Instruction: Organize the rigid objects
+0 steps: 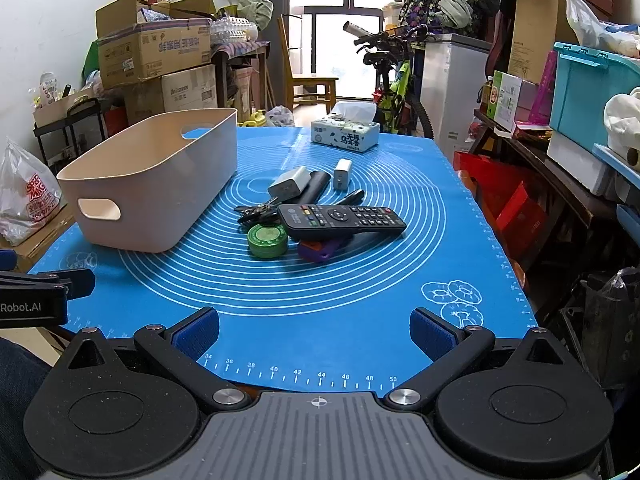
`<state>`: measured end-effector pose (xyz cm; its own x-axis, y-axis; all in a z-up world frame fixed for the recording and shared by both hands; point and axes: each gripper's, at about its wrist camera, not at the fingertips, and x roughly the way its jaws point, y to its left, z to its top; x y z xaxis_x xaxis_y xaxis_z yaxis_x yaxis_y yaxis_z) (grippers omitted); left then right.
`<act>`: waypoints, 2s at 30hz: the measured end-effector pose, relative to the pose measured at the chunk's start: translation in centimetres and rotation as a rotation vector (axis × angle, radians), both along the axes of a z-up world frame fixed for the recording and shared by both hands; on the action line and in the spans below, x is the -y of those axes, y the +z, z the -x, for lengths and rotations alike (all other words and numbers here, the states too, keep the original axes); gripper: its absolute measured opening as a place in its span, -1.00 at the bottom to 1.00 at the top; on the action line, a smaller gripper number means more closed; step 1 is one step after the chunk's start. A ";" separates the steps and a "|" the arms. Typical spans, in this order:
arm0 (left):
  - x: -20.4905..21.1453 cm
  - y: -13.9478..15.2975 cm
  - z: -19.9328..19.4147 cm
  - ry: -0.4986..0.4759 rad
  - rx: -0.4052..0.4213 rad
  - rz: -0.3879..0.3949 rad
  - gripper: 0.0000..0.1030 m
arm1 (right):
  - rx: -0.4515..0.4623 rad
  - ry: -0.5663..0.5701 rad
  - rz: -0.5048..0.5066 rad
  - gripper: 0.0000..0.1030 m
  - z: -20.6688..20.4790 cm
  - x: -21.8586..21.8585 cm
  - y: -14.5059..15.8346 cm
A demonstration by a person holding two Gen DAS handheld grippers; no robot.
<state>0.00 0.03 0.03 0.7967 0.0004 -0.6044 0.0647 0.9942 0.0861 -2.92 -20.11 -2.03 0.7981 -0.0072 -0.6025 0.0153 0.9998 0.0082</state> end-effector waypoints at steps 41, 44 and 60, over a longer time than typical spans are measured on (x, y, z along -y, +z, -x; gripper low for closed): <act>-0.4 -0.1 0.0 0.010 -0.004 -0.016 0.99 | -0.005 -0.003 -0.004 0.95 -0.1 0.4 -0.1; -0.4 -0.1 0.1 0.010 -0.004 -0.017 0.99 | -0.006 -0.003 -0.004 0.95 -0.2 0.4 -0.1; -0.4 -0.1 -0.1 0.009 -0.005 -0.018 0.99 | -0.005 -0.004 -0.005 0.95 -0.2 0.4 -0.1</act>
